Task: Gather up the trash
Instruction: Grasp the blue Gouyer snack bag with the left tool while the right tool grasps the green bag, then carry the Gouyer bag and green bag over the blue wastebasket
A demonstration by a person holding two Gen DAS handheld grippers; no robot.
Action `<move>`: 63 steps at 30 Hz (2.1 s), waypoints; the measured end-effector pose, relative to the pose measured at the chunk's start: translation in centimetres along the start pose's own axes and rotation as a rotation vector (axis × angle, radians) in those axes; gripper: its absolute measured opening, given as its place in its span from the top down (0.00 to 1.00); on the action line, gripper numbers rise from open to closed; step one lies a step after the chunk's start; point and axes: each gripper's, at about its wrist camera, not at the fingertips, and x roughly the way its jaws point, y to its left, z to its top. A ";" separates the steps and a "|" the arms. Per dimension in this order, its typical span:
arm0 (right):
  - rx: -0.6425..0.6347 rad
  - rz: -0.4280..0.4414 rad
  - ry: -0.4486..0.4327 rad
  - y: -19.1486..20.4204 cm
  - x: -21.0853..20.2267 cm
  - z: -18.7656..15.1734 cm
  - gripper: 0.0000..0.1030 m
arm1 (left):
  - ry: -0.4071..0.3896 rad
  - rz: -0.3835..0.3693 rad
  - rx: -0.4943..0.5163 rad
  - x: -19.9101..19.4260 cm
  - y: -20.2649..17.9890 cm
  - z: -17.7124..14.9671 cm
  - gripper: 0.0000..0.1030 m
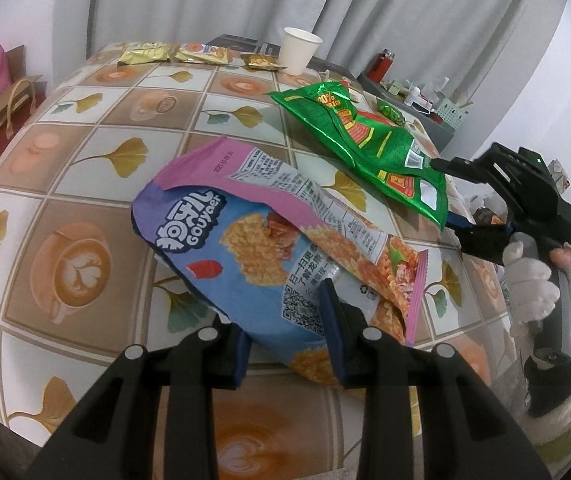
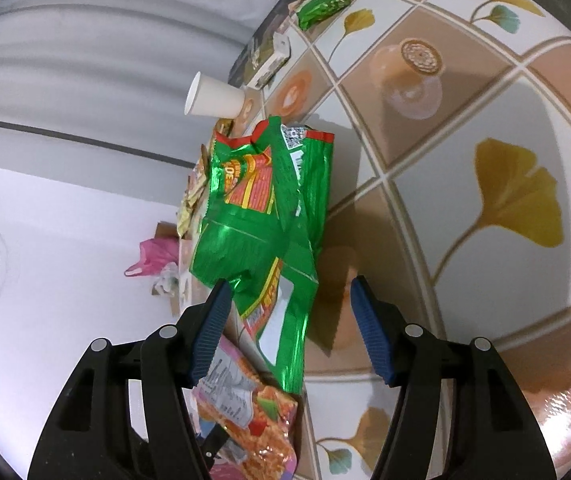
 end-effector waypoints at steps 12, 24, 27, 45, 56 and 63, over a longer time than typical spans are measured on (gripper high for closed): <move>0.012 -0.048 0.005 -0.1 1.5 0.3 0.80 | -0.004 0.014 0.009 0.0 0.0 -0.1 0.70; 0.093 0.089 0.024 -2.8 -0.4 -0.8 0.96 | -0.018 0.015 0.008 -0.3 0.3 0.4 0.75; 0.109 0.126 0.015 -3.2 -1.3 -1.4 0.98 | -0.038 -0.010 0.005 -0.9 0.5 0.7 0.78; 0.146 0.377 -0.254 -7.8 -16.2 -4.1 0.98 | -0.082 -0.320 0.133 -3.2 -9.4 5.0 0.90; 0.362 0.256 -0.574 -22.7 -30.9 -5.9 0.98 | 0.108 -0.536 0.376 3.9 -28.0 4.8 0.90; 0.592 0.144 -0.638 -34.8 -32.2 -5.9 0.98 | 0.300 -0.618 0.381 11.6 -36.5 4.2 0.90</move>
